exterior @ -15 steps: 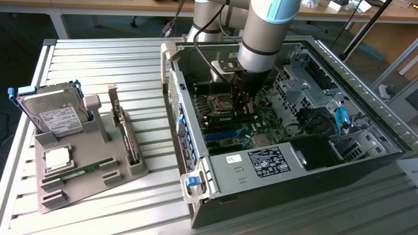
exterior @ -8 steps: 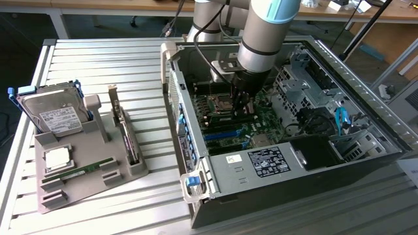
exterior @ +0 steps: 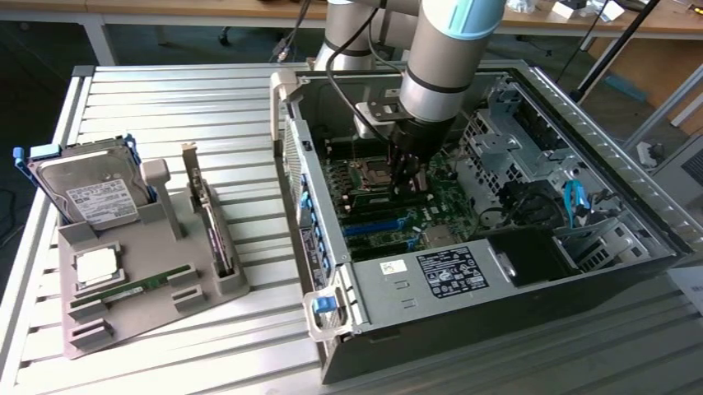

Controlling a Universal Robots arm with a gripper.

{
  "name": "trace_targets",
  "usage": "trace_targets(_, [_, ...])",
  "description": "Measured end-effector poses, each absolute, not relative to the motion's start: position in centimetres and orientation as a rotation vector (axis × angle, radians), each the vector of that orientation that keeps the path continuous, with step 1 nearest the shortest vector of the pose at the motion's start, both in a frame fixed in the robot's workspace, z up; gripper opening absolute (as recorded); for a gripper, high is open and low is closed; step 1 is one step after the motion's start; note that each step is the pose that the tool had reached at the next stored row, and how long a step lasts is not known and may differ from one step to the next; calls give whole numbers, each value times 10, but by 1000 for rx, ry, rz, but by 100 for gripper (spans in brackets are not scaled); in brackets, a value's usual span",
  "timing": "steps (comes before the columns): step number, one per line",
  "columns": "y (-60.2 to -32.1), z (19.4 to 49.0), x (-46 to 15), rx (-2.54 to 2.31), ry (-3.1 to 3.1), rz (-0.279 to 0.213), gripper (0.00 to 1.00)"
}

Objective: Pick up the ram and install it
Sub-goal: 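Insert the ram into the slot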

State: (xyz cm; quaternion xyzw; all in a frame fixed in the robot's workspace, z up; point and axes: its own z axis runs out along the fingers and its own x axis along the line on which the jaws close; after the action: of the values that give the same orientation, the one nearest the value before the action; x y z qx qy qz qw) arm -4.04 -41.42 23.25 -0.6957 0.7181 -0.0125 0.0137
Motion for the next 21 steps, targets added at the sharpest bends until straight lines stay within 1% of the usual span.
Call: trace_targets(21, [-414, 230, -40, -2167, 2236, -39, 13])
